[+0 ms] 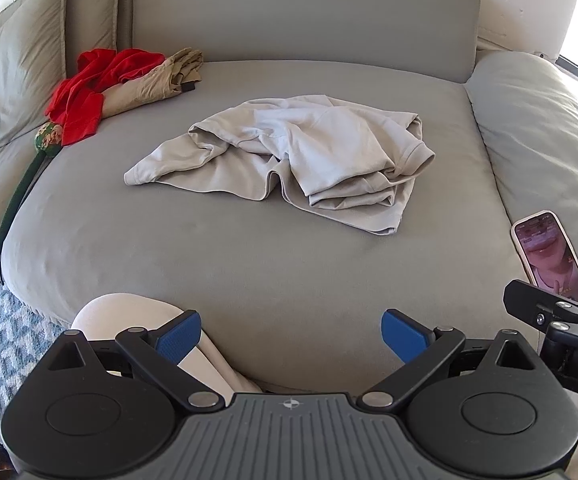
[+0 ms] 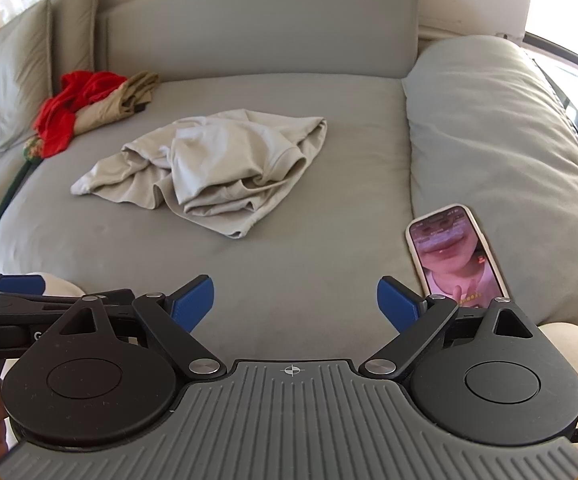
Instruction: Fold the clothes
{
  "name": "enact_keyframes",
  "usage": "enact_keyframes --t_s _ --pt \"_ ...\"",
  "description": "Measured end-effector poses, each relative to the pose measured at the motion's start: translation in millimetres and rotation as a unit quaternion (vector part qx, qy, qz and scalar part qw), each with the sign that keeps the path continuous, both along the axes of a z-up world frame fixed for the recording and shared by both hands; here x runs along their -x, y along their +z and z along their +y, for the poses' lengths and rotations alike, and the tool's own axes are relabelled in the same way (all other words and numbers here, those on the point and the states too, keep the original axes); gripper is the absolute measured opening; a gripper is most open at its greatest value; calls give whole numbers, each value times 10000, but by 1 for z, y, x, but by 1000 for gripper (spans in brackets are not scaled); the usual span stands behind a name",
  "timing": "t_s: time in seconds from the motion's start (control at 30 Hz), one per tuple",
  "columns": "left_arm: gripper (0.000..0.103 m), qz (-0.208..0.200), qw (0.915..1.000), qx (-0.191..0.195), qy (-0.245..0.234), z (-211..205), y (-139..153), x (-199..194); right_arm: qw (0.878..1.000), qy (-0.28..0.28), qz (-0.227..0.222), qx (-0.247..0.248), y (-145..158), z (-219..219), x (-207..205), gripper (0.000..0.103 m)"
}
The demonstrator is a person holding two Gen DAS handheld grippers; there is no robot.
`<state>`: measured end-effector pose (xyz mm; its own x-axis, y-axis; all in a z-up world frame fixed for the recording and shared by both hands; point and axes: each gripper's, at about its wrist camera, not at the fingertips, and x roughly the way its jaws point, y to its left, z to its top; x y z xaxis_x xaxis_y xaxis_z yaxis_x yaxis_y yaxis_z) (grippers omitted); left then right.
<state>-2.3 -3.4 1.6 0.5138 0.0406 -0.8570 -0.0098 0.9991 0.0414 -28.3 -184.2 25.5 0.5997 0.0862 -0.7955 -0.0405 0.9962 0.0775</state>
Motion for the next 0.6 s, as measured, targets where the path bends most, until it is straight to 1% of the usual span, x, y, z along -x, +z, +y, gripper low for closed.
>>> enact_keyframes --t_s 0.6 --pt "99 15 10000 1 -12 -1 0 0 10000 -20 0 -18 0 -2 1 93"
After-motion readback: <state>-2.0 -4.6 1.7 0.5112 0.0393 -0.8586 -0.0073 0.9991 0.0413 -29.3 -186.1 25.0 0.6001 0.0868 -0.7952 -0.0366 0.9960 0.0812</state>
